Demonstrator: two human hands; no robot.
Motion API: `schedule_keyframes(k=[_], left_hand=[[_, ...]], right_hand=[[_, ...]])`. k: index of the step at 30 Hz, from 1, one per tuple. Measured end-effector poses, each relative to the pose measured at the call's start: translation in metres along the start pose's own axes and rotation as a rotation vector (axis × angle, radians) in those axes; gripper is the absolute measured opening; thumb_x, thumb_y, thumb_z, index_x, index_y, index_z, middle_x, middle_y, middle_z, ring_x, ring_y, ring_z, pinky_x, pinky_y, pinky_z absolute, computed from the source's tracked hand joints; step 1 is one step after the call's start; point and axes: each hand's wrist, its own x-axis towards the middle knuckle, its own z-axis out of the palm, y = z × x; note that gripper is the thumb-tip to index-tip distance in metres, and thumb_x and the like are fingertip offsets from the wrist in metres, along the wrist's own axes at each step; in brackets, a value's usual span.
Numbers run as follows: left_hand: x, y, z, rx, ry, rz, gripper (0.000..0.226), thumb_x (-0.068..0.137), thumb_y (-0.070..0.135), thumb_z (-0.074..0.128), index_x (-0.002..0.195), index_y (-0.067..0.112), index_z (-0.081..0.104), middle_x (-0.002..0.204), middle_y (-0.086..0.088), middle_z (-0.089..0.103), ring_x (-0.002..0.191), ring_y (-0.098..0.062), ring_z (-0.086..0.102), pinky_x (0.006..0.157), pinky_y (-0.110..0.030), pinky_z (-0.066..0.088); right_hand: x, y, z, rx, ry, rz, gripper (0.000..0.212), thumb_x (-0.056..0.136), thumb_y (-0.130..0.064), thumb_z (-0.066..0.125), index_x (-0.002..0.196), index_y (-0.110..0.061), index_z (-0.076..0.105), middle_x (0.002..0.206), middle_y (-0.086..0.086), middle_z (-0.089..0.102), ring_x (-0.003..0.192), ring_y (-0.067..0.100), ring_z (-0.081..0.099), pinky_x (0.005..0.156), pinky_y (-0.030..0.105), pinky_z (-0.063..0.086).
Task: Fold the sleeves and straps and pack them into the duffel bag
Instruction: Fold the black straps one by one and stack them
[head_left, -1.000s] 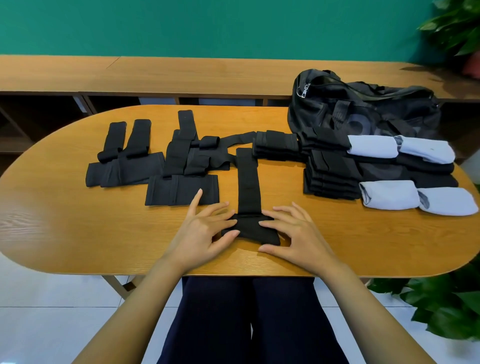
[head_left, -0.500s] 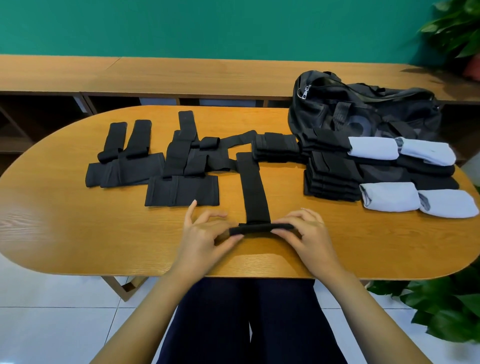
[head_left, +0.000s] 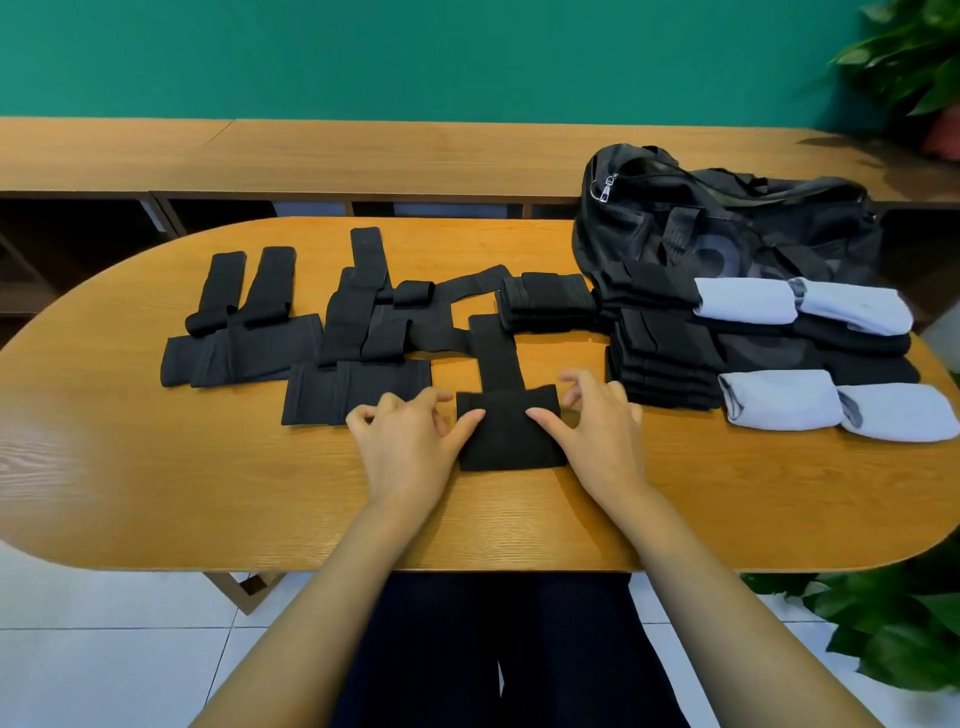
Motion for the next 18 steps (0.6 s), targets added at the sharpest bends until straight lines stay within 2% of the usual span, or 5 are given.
schedule_keyframes(k=[4,7,10,14,18], left_hand=[[0.027,-0.005,0.004,0.120,0.032,0.195,0.049,0.097,0.051,0.035,0.122,0.020,0.065,0.114,0.004,0.065,0.115,-0.020,0.049,0.101,-0.042,0.026],[0.051,-0.003,0.014,0.308,-0.171,0.333,0.052,0.103,0.042,0.025,0.144,0.019,0.047,0.152,0.004,0.042,0.148,-0.025,0.019,0.117,-0.056,-0.003],[0.067,-0.007,0.024,0.441,-0.313,0.391,0.053,0.105,0.040,0.017,0.152,0.020,0.031,0.158,0.008,0.030,0.151,-0.023,-0.001,0.113,-0.060,-0.019],[0.077,-0.014,0.026,0.537,-0.306,0.369,0.053,0.105,0.039,0.014,0.152,0.020,0.030,0.158,0.008,0.031,0.151,-0.024,0.000,0.110,-0.060,-0.024],[0.083,-0.017,0.032,0.573,-0.308,0.307,0.055,0.105,0.039,0.013,0.152,0.017,0.031,0.157,0.006,0.033,0.151,-0.026,0.001,0.111,-0.059,-0.023]], right_hand=[[0.010,-0.003,0.003,-0.159,-0.059,-0.160,0.059,0.095,-0.058,0.044,0.144,-0.024,0.042,0.142,-0.007,0.048,0.136,0.017,0.034,0.113,0.042,0.024],[0.019,-0.013,0.013,-0.258,-0.247,-0.255,0.060,0.099,-0.059,0.026,0.151,-0.029,0.030,0.158,-0.010,0.029,0.150,0.016,0.011,0.121,0.050,-0.001],[0.020,-0.017,0.022,-0.309,-0.319,-0.305,0.063,0.098,-0.060,0.017,0.152,-0.029,0.031,0.159,-0.010,0.028,0.151,0.016,0.007,0.119,0.052,-0.010],[0.011,-0.013,0.024,-0.325,-0.273,-0.342,0.078,0.091,-0.066,0.000,0.148,-0.029,0.039,0.155,-0.011,0.036,0.149,0.015,0.016,0.118,0.050,-0.013],[-0.004,-0.012,0.022,-0.307,-0.291,-0.342,0.078,0.090,-0.066,0.001,0.149,-0.030,0.037,0.156,-0.013,0.034,0.149,0.013,0.014,0.118,0.049,-0.015]])
